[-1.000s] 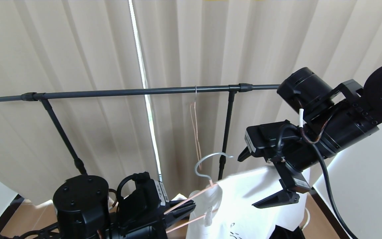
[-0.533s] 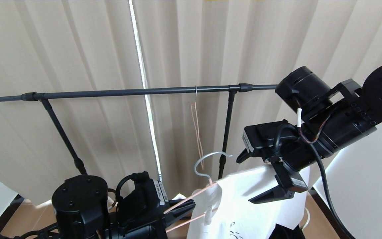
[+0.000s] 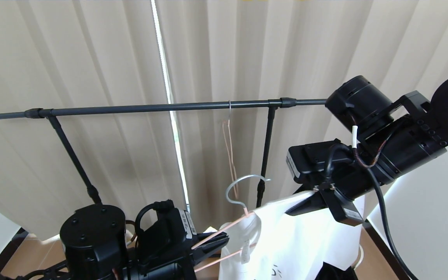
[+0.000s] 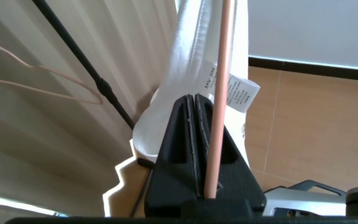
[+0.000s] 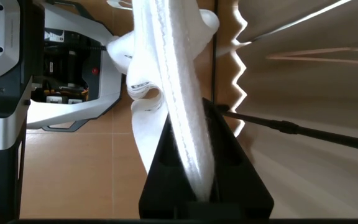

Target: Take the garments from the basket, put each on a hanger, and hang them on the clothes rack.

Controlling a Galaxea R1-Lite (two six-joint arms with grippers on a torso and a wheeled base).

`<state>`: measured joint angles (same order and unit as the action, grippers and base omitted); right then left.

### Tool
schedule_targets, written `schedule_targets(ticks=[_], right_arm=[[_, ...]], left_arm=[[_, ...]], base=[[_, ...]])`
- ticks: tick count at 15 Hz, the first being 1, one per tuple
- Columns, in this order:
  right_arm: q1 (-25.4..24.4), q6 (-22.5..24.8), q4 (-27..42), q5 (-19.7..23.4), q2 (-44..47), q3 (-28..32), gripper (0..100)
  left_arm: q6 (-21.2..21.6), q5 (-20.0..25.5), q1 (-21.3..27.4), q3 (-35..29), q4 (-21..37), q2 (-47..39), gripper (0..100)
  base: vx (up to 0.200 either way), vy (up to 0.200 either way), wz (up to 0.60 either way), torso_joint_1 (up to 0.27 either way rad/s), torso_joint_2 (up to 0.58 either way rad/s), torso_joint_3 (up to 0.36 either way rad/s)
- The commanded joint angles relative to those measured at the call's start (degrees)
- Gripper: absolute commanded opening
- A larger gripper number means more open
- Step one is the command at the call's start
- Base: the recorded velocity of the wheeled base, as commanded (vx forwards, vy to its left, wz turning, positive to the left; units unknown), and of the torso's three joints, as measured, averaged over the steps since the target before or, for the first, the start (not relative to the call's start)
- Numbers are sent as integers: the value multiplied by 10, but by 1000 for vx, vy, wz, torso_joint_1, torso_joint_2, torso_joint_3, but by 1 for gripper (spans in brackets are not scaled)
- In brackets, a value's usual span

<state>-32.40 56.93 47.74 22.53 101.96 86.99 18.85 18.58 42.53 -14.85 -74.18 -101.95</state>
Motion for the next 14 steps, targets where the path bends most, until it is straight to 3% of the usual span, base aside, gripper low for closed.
schedule_targets(ticks=[1,7,8,11,14], right_arm=[[0,-1,0,1,-6,-1,0],[0,-1,2,1,-14,-2,0],[0,-1,2,1,-16,-2,0],[0,-1,4,0,-23,-2,0],[2,-2,5,0,-37,-9,0]], left_arm=[[0,1,0,6,-14,-2,0],[0,1,-5,19,-63,-24,0],[1,1,-4,19,-67,-26,100],[1,2,-6,23,-70,-25,100],[-1,3,-18,60,-134,-26,100]], base=[[0,0,0,0,0,0],[0,0,0,0,0,0],[0,0,0,0,0,0],[0,0,0,0,0,0],[0,0,0,0,0,0]])
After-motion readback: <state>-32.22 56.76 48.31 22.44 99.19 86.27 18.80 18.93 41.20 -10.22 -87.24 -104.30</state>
